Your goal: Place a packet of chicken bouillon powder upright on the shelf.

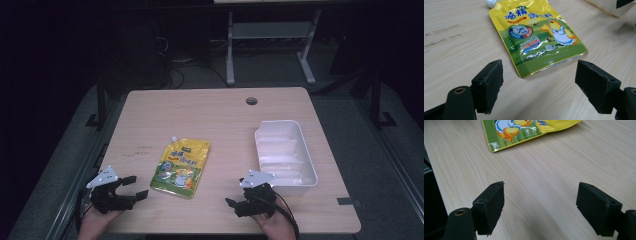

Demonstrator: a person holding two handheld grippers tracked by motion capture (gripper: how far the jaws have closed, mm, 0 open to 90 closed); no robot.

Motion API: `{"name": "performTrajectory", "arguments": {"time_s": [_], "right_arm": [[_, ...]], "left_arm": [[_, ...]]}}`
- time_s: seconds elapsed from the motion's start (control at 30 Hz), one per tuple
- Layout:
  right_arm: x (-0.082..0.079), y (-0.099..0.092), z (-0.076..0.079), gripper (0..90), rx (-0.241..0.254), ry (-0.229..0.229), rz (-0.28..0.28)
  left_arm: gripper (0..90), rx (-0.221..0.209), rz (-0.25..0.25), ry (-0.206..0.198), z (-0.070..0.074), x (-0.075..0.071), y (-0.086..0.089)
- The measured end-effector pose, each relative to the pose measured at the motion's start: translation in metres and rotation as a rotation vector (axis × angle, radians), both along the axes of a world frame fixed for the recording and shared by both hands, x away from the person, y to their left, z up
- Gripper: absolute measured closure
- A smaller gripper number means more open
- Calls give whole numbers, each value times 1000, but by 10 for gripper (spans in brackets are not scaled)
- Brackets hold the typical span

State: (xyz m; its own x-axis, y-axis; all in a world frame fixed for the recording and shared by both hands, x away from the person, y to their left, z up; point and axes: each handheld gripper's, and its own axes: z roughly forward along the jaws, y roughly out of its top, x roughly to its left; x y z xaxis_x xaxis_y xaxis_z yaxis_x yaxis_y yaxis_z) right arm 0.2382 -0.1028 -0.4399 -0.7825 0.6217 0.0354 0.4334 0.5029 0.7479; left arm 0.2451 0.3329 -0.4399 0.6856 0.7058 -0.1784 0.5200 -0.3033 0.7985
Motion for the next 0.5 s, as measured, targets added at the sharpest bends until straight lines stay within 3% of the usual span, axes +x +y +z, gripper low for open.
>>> {"name": "performTrajectory", "arguments": {"time_s": [0.5], "right_arm": [[0, 1, 1, 212, 19, -2, -13]], "left_arm": [[235, 14, -25, 4, 1, 3, -11]]}}
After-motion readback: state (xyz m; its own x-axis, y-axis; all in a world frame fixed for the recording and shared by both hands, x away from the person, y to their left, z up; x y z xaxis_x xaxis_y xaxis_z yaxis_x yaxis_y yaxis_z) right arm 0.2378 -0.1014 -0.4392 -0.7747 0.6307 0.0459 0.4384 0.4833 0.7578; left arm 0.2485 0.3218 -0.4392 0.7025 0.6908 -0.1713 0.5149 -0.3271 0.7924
